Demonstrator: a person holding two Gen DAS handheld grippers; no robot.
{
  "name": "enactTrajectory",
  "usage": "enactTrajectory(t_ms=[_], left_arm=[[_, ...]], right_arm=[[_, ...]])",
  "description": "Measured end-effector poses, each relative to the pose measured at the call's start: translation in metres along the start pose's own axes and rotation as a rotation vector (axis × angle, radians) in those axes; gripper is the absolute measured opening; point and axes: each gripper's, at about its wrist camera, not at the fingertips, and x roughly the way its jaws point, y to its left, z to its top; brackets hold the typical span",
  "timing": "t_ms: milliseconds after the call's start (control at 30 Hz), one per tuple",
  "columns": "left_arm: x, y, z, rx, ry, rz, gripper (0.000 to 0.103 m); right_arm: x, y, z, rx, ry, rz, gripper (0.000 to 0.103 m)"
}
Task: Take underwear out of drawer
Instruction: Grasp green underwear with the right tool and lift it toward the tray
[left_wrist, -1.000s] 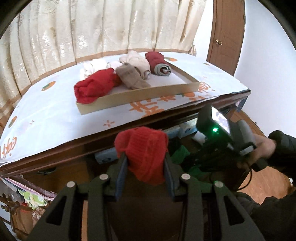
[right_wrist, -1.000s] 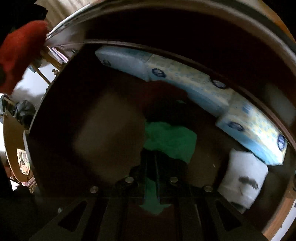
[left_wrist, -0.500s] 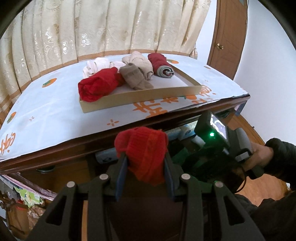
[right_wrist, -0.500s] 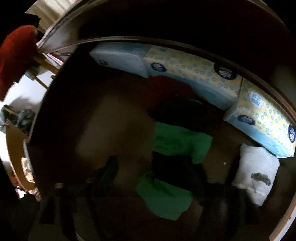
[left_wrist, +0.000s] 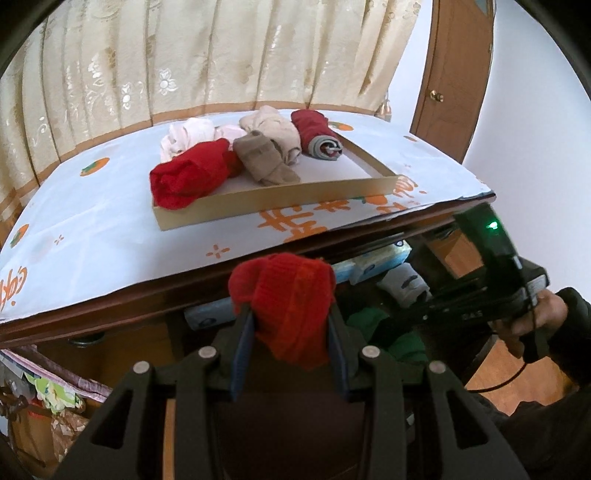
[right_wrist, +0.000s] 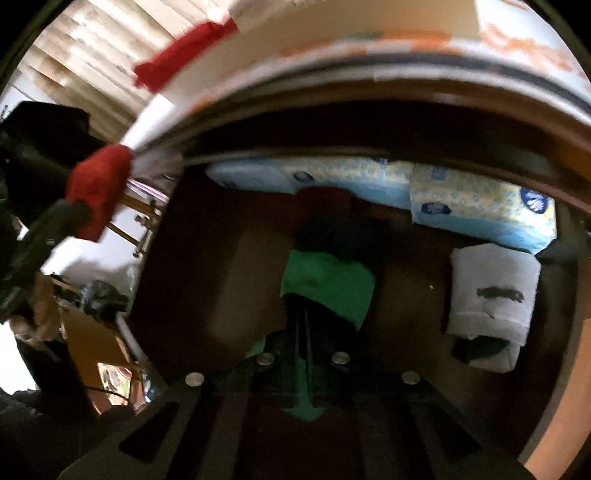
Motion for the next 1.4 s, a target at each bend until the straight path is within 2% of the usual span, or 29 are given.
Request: enactTrajectory(t_ms=[133, 267, 333, 367, 400, 433, 467, 500, 533, 667, 767, 833, 867, 900, 967, 1033, 1167, 1400], left_arm=[[0.001, -0.005, 0.0, 0.01, 0.004, -0.004, 0.036], [-0.005, -0.006, 0.0, 0.016, -0.005, 0.003, 0.037], [-0.008, -0.004, 0.0, 0.016, -0.011, 0.007, 0.037], [-0.008, -0.003, 0.001, 0.016, -0.012, 0.007, 0.037], [-0.008, -0.002, 0.001, 0.013, -0.012, 0.008, 0.037], [-0.008, -0.001, 0.001, 0.012, -0.013, 0.007, 0.037], [-0.007, -0.001, 0.002, 0.011, -0.013, 0.005, 0.037], [-0.006, 0.0, 0.002, 0.01, -0.012, 0.002, 0.037], [-0.005, 0.0, 0.002, 0.01, -0.011, -0.002, 0.037], [-0.003, 0.001, 0.003, 0.012, -0.011, -0.008, 0.037], [-0.003, 0.003, 0.004, 0.003, -0.019, -0.01, 0.037], [-0.001, 0.005, 0.004, -0.004, -0.019, -0.011, 0.037], [-0.001, 0.007, 0.004, -0.005, -0.018, -0.011, 0.037], [-0.001, 0.007, 0.004, -0.006, -0.017, -0.012, 0.037], [0.0, 0.008, 0.005, -0.005, -0.017, -0.012, 0.037], [-0.001, 0.009, 0.006, -0.007, -0.021, -0.011, 0.037], [-0.002, 0.011, 0.009, -0.01, -0.024, -0.005, 0.037], [-0.003, 0.005, 0.02, 0.003, -0.038, -0.011, 0.037]], right_arm=[[-0.014, -0.003, 0.0, -0.027, -0.023, -0.002, 0.004], [-0.013, -0.02, 0.002, 0.073, -0.018, -0.027, 0.005], [-0.012, -0.034, 0.002, 0.134, 0.009, 0.006, 0.008], [-0.011, -0.037, 0.001, 0.153, 0.022, 0.008, 0.016], [-0.006, -0.039, -0.001, 0.166, 0.041, -0.001, 0.035], [-0.002, -0.039, -0.002, 0.17, 0.053, -0.011, 0.049], [0.002, -0.038, -0.003, 0.17, 0.06, -0.018, 0.074], [0.006, -0.036, -0.005, 0.166, 0.063, -0.018, 0.079], [0.011, -0.032, -0.005, 0.158, 0.073, -0.015, 0.08], [0.035, -0.01, -0.008, 0.071, 0.155, -0.057, 0.08], [0.061, 0.001, -0.014, 0.026, 0.258, -0.097, 0.079], [0.073, 0.004, -0.016, -0.001, 0.282, -0.147, 0.062], [0.074, 0.004, -0.015, -0.013, 0.279, -0.177, 0.037], [0.072, 0.004, -0.013, -0.027, 0.266, -0.186, 0.029], [0.066, -0.001, -0.008, -0.01, 0.252, -0.128, 0.023], [0.062, -0.003, -0.008, -0.007, 0.237, -0.122, 0.021], [0.039, -0.002, -0.012, -0.017, 0.168, -0.056, 0.019], [-0.047, 0.011, -0.007, -0.035, -0.02, 0.07, 0.019]])
